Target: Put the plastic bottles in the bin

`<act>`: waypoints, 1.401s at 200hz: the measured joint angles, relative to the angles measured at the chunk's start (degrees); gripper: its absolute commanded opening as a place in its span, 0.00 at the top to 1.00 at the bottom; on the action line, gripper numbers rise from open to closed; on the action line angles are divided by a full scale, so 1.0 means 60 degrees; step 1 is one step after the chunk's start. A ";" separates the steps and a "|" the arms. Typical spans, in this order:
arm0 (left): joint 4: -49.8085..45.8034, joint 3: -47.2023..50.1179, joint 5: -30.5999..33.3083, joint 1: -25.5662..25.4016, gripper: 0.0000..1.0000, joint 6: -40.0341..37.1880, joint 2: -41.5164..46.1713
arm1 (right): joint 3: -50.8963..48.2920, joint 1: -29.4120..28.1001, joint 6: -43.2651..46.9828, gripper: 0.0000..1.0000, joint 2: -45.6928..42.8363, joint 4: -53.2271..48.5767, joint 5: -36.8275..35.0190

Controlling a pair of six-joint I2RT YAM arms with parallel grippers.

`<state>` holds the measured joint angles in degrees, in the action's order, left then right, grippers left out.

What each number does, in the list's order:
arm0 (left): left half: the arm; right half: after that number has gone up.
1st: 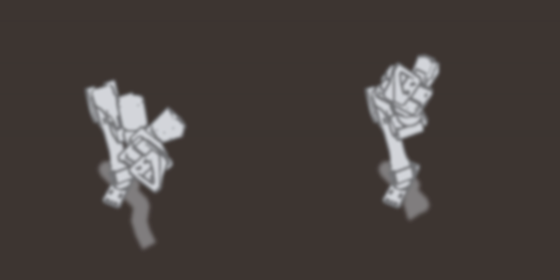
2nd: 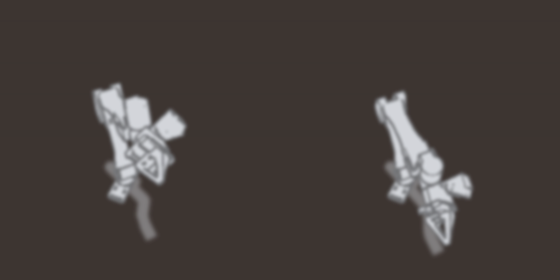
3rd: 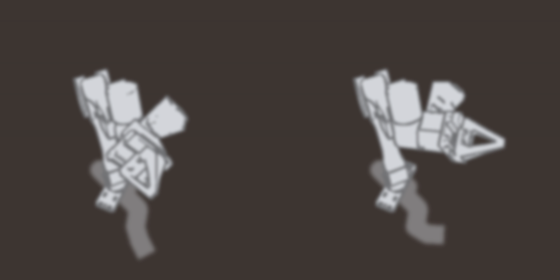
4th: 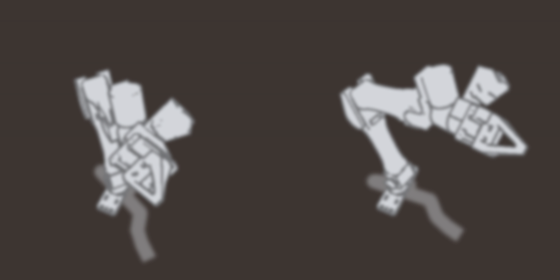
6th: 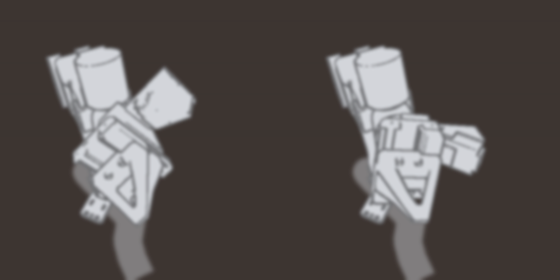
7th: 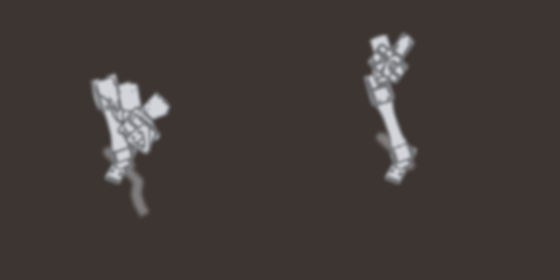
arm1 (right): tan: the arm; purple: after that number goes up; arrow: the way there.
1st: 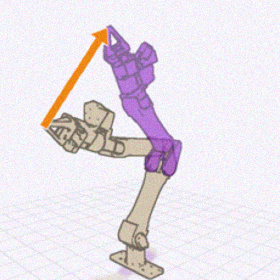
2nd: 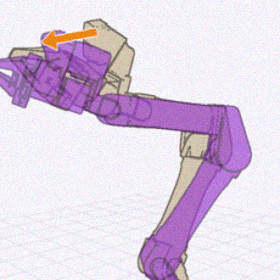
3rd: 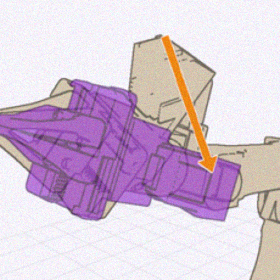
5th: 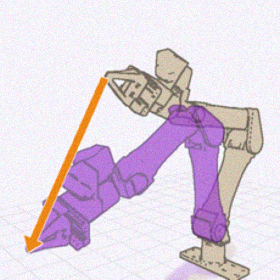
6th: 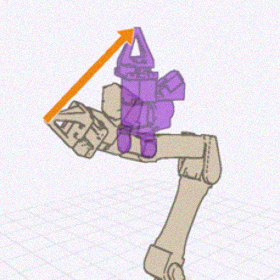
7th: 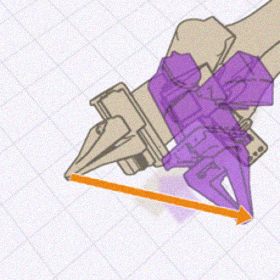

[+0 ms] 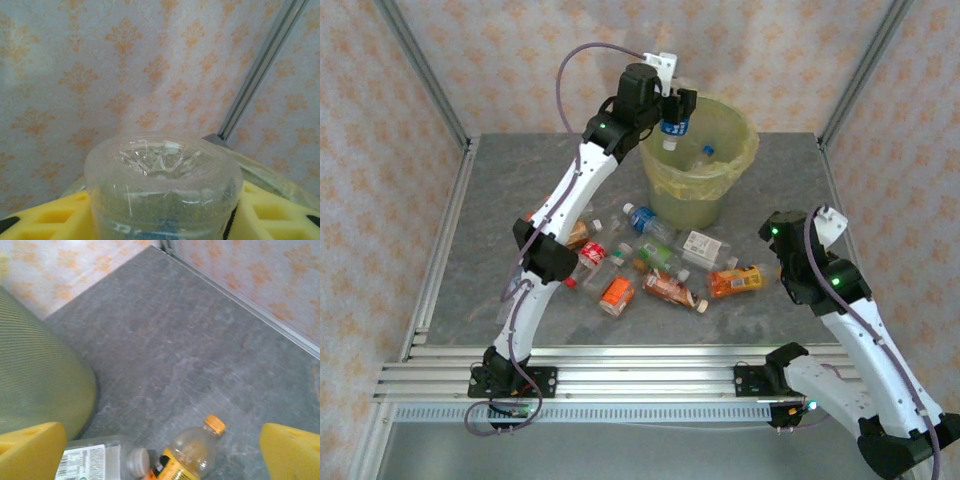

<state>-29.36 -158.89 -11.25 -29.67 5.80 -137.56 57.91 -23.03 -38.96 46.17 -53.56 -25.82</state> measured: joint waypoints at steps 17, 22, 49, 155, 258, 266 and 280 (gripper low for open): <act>-0.0033 0.0000 0.0208 -0.0124 0.36 -0.0313 -0.0117 | -0.0277 0.0095 -0.0419 0.01 -0.0095 -0.0393 -0.0011; -0.0073 0.0000 0.0251 -0.0168 0.36 -0.0415 -0.0171 | -0.0342 0.0124 -0.0514 0.01 -0.0113 -0.0481 0.0007; -0.0244 0.0011 0.0459 -0.0291 0.31 -0.0739 -0.0350 | -0.0787 0.0357 -0.1024 0.01 -0.0233 -0.0801 0.0284; -0.0379 0.0011 0.0707 -0.0299 0.01 -0.1231 -0.0419 | -0.1858 0.0929 -0.1985 0.01 -0.1249 -0.1676 0.1067; -0.0900 -0.0007 0.0794 -0.0299 0.00 -0.1180 0.1344 | -0.2492 0.0936 -0.1978 0.01 -0.1290 -0.0838 0.2390; -0.1020 -0.0007 0.0860 -0.0299 0.00 -0.1147 0.1781 | -0.2579 0.0936 -0.1974 0.01 -0.1290 -0.0721 0.2499; -0.1264 -0.0007 0.1027 -0.0299 0.00 -0.1115 0.2565 | -0.2739 0.0936 -0.1978 0.01 -0.1286 -0.0561 0.2667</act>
<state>-36.95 -158.93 -5.08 -31.46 -0.89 -122.17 41.47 -17.41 -50.83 38.46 -56.93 -9.82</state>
